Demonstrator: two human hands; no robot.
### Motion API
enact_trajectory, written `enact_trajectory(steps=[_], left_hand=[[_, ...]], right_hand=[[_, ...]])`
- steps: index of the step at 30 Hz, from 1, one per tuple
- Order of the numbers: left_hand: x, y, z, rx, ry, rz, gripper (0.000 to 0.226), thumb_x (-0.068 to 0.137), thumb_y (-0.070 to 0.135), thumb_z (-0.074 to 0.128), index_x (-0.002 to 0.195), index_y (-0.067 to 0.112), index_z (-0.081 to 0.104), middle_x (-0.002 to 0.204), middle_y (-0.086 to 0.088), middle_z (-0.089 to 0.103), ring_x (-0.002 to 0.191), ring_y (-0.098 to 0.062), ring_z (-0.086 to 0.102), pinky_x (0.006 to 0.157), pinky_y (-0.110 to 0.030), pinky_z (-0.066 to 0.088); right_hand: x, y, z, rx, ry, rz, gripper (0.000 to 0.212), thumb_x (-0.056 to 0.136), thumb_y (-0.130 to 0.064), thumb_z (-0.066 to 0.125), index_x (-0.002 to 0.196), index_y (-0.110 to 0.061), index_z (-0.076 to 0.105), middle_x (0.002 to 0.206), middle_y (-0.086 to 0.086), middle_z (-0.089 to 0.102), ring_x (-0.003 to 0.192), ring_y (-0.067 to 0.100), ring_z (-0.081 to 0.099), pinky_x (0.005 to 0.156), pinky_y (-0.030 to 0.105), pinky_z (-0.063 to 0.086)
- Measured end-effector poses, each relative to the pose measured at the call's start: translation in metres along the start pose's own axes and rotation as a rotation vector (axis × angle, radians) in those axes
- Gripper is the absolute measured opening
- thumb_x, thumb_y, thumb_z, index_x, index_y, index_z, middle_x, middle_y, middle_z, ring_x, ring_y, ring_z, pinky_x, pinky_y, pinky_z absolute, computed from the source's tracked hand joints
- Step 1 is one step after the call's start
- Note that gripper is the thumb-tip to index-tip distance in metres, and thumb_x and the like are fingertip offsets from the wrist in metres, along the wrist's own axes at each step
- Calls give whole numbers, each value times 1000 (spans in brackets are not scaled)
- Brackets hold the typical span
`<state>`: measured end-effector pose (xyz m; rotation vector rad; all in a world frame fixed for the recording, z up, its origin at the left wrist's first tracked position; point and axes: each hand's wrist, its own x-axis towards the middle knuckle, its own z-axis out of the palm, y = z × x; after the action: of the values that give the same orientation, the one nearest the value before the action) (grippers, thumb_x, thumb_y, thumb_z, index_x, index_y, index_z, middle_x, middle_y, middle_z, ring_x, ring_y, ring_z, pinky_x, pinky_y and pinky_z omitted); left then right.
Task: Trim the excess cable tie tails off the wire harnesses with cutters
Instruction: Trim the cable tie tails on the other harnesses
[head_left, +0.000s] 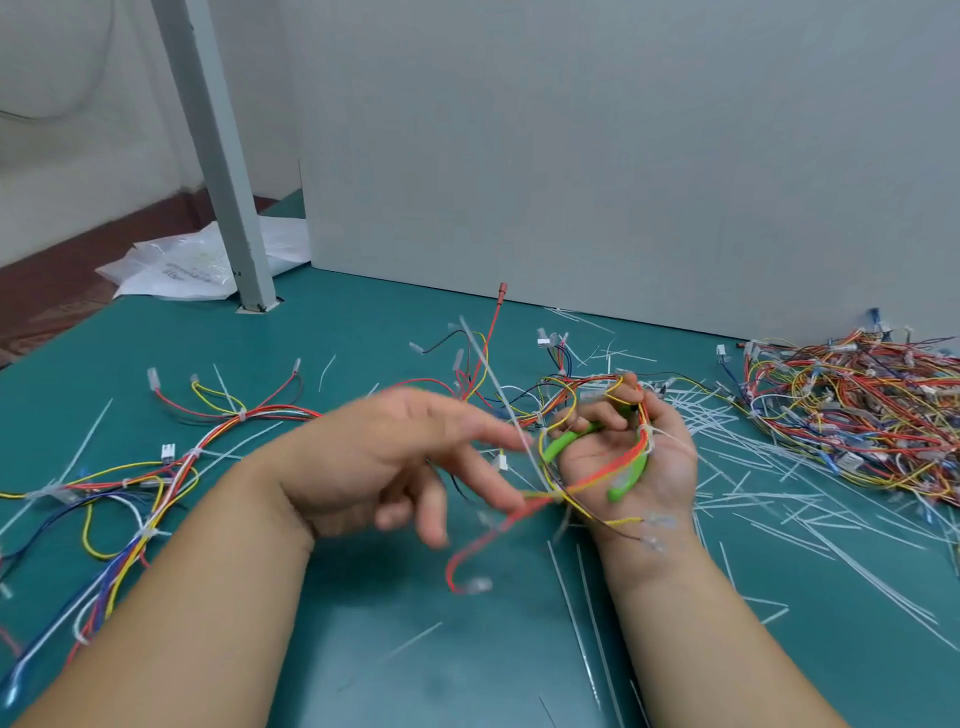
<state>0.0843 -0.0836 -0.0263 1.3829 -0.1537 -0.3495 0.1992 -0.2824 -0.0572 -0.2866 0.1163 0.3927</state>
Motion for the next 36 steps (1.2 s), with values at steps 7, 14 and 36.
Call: enact_trajectory(steps=[7, 14, 36], left_hand=[[27, -18, -9, 740, 1047, 115, 28, 84, 50, 76, 108, 35, 74, 99, 9, 71, 90, -13, 65, 79, -24, 51], [35, -37, 7, 1177, 783, -274, 54, 77, 72, 67, 124, 45, 61, 108, 14, 64, 111, -17, 61, 91, -38, 48], [44, -40, 59, 867, 491, 261, 39, 73, 65, 71, 79, 27, 65, 64, 16, 59, 60, -3, 53, 62, -27, 49]], right_hand=[[4, 1, -3, -43, 13, -11, 21, 98, -21, 50, 81, -21, 61, 61, -11, 45, 45, 7, 35, 56, 25, 29], [1, 3, 0, -59, 70, -36, 23, 99, -29, 54, 77, -25, 58, 59, -10, 38, 44, 6, 29, 58, 26, 24], [-7, 22, 12, -528, 66, -131, 15, 101, -27, 59, 90, -19, 65, 62, -8, 49, 50, 8, 39, 47, 22, 39]])
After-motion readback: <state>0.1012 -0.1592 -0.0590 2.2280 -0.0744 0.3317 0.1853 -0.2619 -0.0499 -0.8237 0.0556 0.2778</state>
